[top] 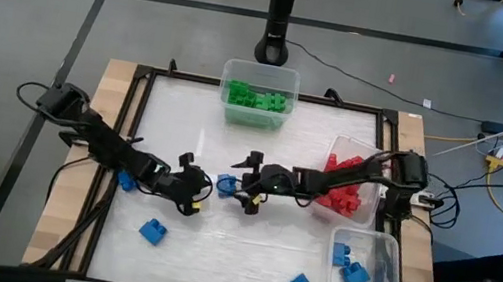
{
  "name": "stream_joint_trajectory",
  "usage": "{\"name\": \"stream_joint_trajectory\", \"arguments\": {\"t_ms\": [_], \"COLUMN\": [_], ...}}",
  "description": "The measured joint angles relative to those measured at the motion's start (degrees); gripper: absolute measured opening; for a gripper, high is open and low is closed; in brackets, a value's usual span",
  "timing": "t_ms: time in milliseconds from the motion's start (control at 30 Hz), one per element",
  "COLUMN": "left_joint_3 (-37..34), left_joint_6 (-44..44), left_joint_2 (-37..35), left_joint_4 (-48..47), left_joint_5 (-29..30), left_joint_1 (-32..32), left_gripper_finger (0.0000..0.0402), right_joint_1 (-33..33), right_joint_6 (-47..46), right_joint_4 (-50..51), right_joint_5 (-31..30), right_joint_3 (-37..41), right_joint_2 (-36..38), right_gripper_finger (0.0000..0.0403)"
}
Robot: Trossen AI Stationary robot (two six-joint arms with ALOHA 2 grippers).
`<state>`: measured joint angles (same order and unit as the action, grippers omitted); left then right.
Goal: Sort blocks
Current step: Put the blue game piece into the bottom right transparent bin
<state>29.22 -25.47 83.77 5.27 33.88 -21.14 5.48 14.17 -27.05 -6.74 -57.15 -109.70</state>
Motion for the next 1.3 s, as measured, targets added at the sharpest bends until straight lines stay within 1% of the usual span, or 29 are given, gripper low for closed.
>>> {"name": "stream_joint_trajectory", "arguments": {"t_ms": [67,167,333,667,767,867,933,1033,1133,1300], "left_joint_3": [-1.62,-3.62,-5.31,-5.45,-5.45,-5.45,-5.44,-5.43,-5.43,-5.43], "left_joint_6": [1.31,1.90,0.58,1.47,1.69,1.64,1.57,1.48,1.45,1.25], "left_joint_2": [0.03,0.17,0.46,0.52,0.82,1.30,1.54,1.62,1.62,1.62], "left_joint_4": [4.31,8.19,9.33,10.76,10.79,10.66,11.10,10.95,10.88,10.88], "left_joint_5": [-0.05,-0.21,-1.56,-1.70,-1.72,-1.72,-1.72,-1.72,-1.72,-1.70], "left_joint_1": [0.55,1.10,1.37,1.37,1.37,1.37,1.37,1.37,1.37,1.37], "left_gripper_finger": [0.0001,0.0001,0.0001,0.0001,0.0001,0.0001,0.0001,0.0001,0.0001,0.0001], "right_joint_1": [-0.66,-1.23,-1.86,-2.63,-2.60,-2.41,-2.32,-2.40,-2.51,-2.67], "right_joint_6": [0.04,1.06,1.18,0.99,1.52,2.35,2.12,2.52,0.24,-7.17], "right_joint_4": [-0.08,0.40,-0.02,-0.23,-1.01,-1.18,-1.47,-1.86,-1.17,-0.13], "right_joint_5": [2.18,3.40,5.27,6.19,5.57,2.23,1.29,2.20,2.87,4.37], "right_joint_3": [-1.51,-3.63,-7.18,-8.40,-8.43,-8.45,-8.45,-8.45,-8.47,-8.54], "right_joint_2": [-1.92,-4.84,-8.79,-13.93,-14.55,-14.68,-14.73,-14.81,-14.81,-15.83], "right_gripper_finger": [0.0396,0.0392,0.0398,0.0398,0.0398,0.0397,0.0397,0.0397,0.0397,0.0392]}}
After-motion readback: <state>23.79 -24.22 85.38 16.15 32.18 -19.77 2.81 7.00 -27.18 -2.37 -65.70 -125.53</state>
